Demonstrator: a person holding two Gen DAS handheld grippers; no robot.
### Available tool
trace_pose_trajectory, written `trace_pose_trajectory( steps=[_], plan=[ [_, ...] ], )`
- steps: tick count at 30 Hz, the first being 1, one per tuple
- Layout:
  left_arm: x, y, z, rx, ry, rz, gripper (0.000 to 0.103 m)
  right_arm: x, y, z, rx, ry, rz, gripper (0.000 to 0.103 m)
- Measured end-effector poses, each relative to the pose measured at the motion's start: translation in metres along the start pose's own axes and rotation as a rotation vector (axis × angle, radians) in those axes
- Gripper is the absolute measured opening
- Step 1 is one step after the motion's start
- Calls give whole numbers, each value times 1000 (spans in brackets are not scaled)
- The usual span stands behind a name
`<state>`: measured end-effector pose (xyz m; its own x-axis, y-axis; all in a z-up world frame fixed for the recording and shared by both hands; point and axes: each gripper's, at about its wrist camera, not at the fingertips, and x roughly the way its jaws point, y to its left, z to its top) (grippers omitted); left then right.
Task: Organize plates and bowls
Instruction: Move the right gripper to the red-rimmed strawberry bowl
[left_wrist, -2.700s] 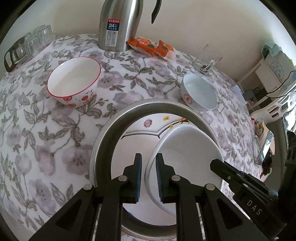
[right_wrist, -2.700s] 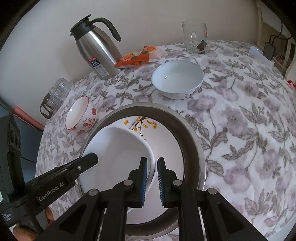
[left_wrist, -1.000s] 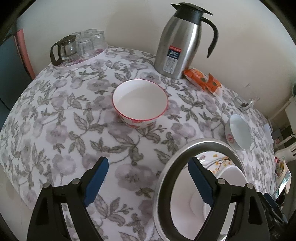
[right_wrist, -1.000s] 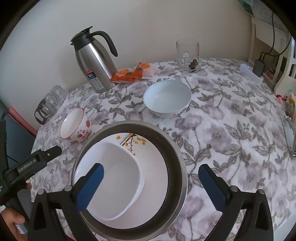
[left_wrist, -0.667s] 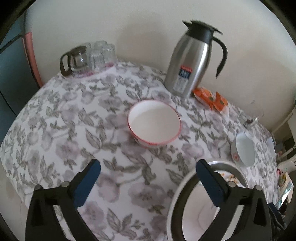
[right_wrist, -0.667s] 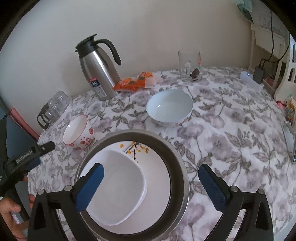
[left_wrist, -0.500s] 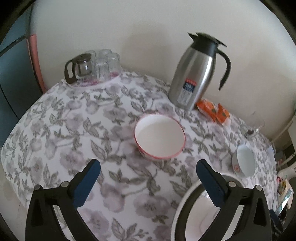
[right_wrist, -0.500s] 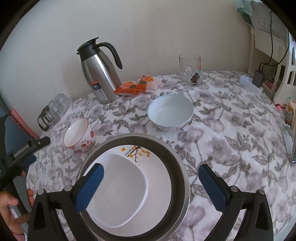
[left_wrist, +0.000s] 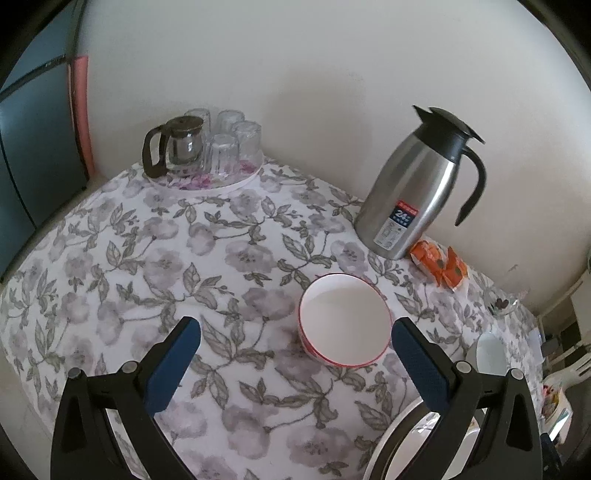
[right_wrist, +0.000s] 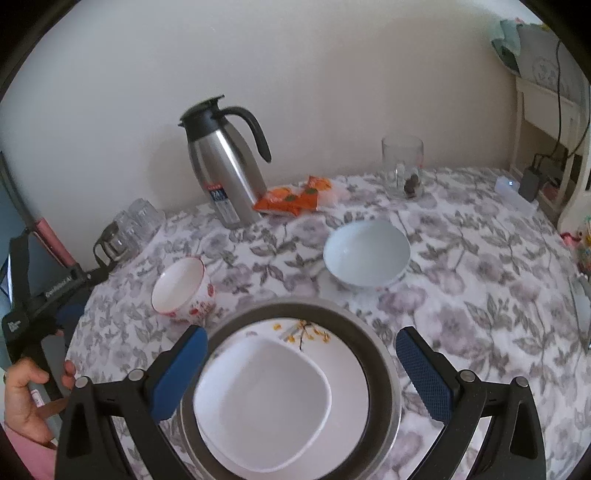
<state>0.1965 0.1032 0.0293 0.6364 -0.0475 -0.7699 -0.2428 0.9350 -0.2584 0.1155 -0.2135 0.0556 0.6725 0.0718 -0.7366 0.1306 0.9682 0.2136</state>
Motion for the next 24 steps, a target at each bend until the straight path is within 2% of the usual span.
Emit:
trace_pose_trajectory(
  steps=[6,11,15,18,20,21,23,24],
  plan=[
    [18,19,4,-80,64,-27,103,6,22,25,8,13,54,103],
    [27,27,9,-110,78,-52,103,9,63,45,-41,23,107,103],
    [31,26,12,-103,76,-70,103,20,98,56,-74,37,113,102],
    [37,25,13,-96,86,-86,102,39,119,61,-93,76,105,91],
    [43,27,12,-106,99,-102,102,52,128,62,-102,100,86,90],
    [45,27,13,-111,103,-107,101,58,132,61,-107,110,76,86],
    [50,29,13,-116,110,-113,88,72,137,62,-104,134,55,78],
    [52,30,14,-118,115,-114,87,76,137,62,-99,144,54,77]
  ],
)
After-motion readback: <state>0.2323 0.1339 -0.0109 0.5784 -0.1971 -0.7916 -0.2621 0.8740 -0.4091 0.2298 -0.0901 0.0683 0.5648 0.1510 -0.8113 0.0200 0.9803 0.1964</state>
